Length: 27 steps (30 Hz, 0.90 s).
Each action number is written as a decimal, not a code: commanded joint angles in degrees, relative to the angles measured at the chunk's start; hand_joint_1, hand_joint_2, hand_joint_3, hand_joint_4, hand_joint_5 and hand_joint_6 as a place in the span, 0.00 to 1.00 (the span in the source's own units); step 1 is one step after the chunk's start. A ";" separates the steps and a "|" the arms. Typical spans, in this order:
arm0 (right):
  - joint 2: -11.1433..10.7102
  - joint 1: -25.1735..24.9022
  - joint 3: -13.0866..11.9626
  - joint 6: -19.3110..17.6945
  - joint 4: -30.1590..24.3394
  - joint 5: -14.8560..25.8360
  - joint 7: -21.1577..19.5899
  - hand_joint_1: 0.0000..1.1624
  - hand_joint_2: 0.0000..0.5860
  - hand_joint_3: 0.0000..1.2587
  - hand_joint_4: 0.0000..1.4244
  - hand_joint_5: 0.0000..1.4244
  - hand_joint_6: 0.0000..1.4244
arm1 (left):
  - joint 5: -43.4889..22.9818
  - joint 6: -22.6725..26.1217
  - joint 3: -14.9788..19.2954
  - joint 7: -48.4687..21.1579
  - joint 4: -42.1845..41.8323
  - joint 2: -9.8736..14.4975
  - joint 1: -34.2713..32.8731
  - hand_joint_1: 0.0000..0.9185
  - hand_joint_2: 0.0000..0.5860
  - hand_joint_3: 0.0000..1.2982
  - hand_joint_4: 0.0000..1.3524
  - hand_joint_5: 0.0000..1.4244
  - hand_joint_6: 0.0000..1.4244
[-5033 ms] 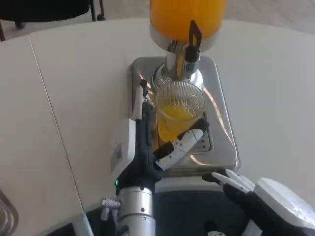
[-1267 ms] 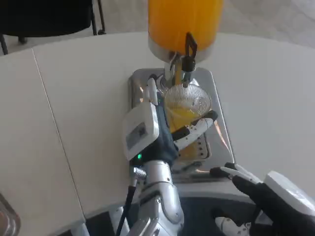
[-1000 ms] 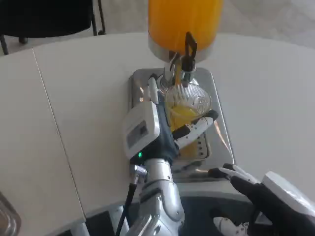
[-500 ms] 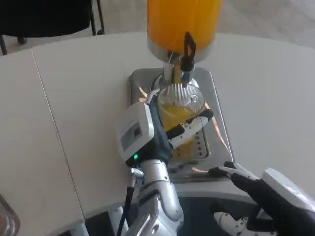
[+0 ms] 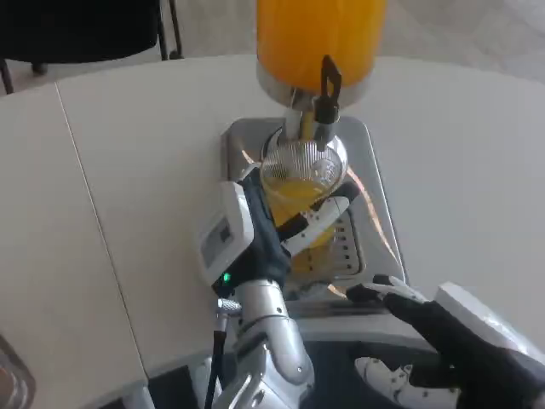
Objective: Grasp the cup under the faucet to collect the drink, then remove the cup.
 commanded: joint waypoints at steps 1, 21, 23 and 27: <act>-0.12 -0.38 0.58 0.97 0.68 -0.28 -1.00 0.59 0.85 0.13 0.00 0.00 0.00 | 0.53 -2.06 -0.75 -0.53 -1.12 -2.65 2.41 0.60 0.08 0.72 0.83 0.93 1.00; -0.55 -0.33 2.44 -0.47 0.74 0.62 -2.92 0.56 0.81 0.12 0.00 0.00 0.00 | 7.61 -4.86 -1.83 -8.55 -21.36 6.25 13.80 0.62 0.04 0.74 0.84 0.95 1.00; -0.53 -0.31 2.44 -0.51 0.54 0.72 -2.96 0.56 0.81 0.12 0.00 0.00 0.00 | 7.90 -4.81 -1.55 -9.16 -22.06 6.79 14.27 0.62 0.04 0.74 0.84 0.95 1.00; -1.44 -0.36 2.80 -1.41 -0.51 -0.43 -2.83 0.56 0.81 0.12 0.00 0.00 0.00 | 8.41 -5.22 -1.41 -10.59 -24.61 8.32 15.74 0.63 0.03 0.75 0.85 0.95 1.00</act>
